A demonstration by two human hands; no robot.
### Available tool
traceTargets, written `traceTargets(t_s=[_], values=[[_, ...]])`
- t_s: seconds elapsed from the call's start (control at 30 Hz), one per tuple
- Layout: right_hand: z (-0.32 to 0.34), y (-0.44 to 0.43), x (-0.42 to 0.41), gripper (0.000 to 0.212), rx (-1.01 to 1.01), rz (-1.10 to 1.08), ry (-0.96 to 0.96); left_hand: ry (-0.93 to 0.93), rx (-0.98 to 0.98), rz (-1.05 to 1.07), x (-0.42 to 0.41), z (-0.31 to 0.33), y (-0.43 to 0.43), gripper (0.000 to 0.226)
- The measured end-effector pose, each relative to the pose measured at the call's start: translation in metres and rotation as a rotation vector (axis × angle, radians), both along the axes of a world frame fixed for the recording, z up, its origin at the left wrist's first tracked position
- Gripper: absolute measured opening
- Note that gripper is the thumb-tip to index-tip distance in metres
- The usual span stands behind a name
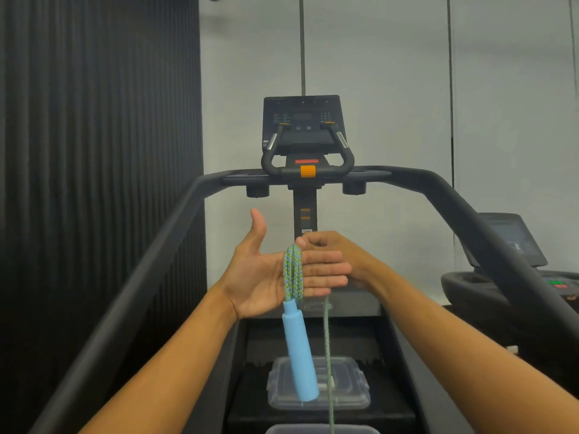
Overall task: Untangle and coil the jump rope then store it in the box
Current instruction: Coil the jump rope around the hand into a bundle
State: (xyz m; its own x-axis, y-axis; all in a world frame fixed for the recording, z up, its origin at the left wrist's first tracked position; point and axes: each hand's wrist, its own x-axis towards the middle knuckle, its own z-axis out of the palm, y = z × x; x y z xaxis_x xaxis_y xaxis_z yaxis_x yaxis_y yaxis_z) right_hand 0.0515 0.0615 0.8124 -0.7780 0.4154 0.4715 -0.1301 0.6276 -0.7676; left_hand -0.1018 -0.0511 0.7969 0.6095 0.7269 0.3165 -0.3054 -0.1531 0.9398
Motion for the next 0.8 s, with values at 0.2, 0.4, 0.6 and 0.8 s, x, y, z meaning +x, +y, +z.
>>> traceTargets(t_s=[0.2, 0.4, 0.6, 0.8], values=[[-0.05, -0.004, -0.008, 0.044, -0.14, 0.015, -0.006, -0.017, 0.032, 0.032, -0.005, 0.0, 0.006, 0.136], [-0.073, -0.02, -0.005, 0.028, -0.007, -0.01, -0.135, -0.068, 0.044, 0.096, -0.008, -0.001, 0.016, 0.134], [-0.066, -0.038, 0.007, 0.034, 0.306, -0.155, -0.257, -0.052, 0.064, 0.159, -0.013, -0.003, 0.024, 0.118], [-0.034, -0.056, 0.023, 0.033, 0.416, -0.167, -0.248, -0.071, 0.035, 0.13, -0.016, -0.004, 0.025, 0.103]])
